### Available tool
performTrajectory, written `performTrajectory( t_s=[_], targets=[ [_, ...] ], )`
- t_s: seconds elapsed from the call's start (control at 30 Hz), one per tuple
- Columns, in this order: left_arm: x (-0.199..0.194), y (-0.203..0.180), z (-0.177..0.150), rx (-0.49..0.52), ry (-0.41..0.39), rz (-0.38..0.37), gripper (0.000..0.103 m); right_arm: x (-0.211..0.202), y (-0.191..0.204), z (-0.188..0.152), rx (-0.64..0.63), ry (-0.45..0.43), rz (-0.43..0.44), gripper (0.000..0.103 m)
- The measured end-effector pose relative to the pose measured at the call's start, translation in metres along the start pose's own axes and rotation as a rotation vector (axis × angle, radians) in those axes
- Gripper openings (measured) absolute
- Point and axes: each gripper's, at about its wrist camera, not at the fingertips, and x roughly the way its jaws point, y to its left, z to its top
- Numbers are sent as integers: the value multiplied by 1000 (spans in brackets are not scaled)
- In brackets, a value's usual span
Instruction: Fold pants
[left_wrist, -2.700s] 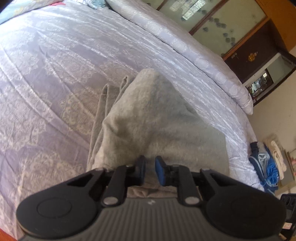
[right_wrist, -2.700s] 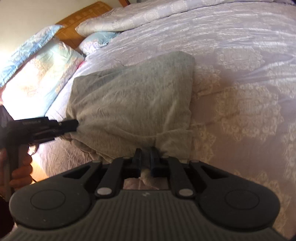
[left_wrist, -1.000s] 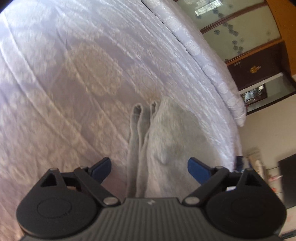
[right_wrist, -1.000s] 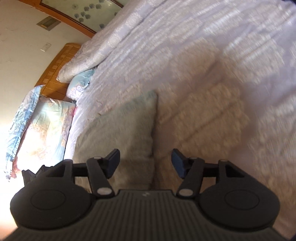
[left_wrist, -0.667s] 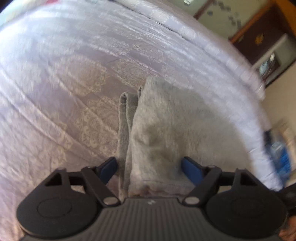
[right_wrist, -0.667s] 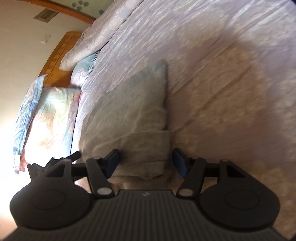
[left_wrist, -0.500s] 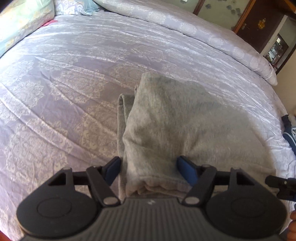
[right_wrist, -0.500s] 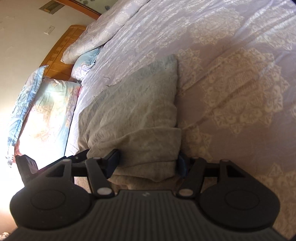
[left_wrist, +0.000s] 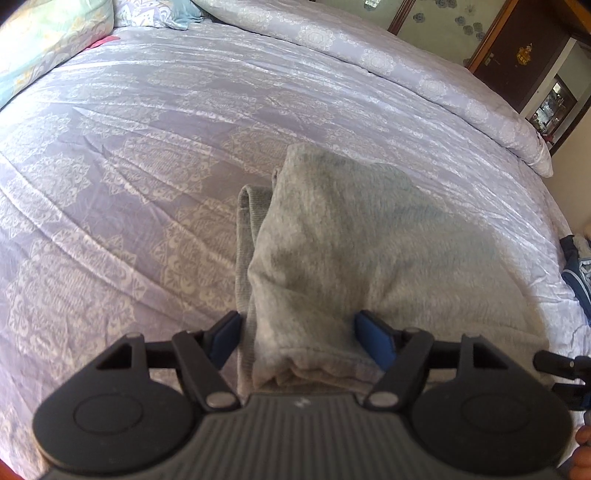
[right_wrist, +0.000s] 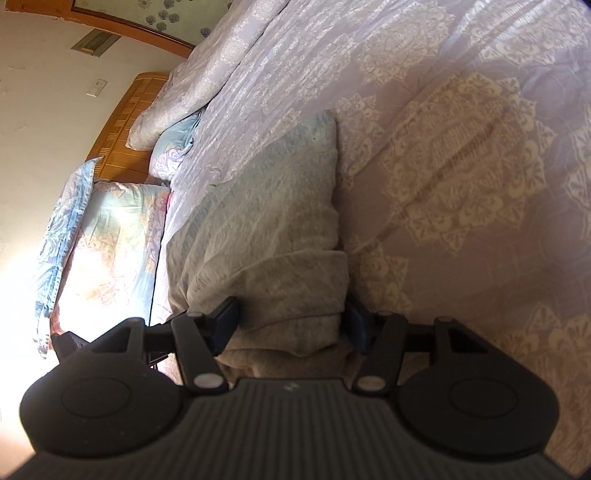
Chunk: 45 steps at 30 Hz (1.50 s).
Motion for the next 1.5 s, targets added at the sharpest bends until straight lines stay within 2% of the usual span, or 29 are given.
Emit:
performTrajectory(
  t_s=[0.33, 0.6, 0.8, 0.93, 1.1, 1.17, 1.23, 1.3, 1.37, 1.5],
  targets=[
    [0, 0, -1, 10, -5, -7, 72, -3, -3, -4, -2, -12, 13, 63],
    [0, 2, 0, 16, 5, -30, 74, -9, -13, 0, 54, -6, 45, 63],
    [2, 2, 0, 36, 19, -60, 83, -11, -14, -1, 39, -13, 39, 64],
    [5, 5, 4, 26, 55, -119, 98, -10, -13, 1, 59, -3, 34, 64],
    [9, 11, 11, -20, 82, -156, 101, -7, -15, 7, 123, 11, 37, 65],
    [9, 13, 14, -36, 92, -161, 100, -6, -15, 10, 132, 20, 31, 66],
    [9, 16, 16, -65, 96, -172, 100, -3, -12, 14, 135, 35, 25, 72],
    [9, 18, 16, -83, 87, -162, 94, 0, -7, 17, 136, 42, 22, 78],
    [9, 15, 14, -73, 72, -130, 80, 5, 0, 16, 112, 36, 6, 80],
    [8, 8, 10, -24, 38, -83, 64, 18, 20, 9, -5, 14, -68, 81]
  ],
)
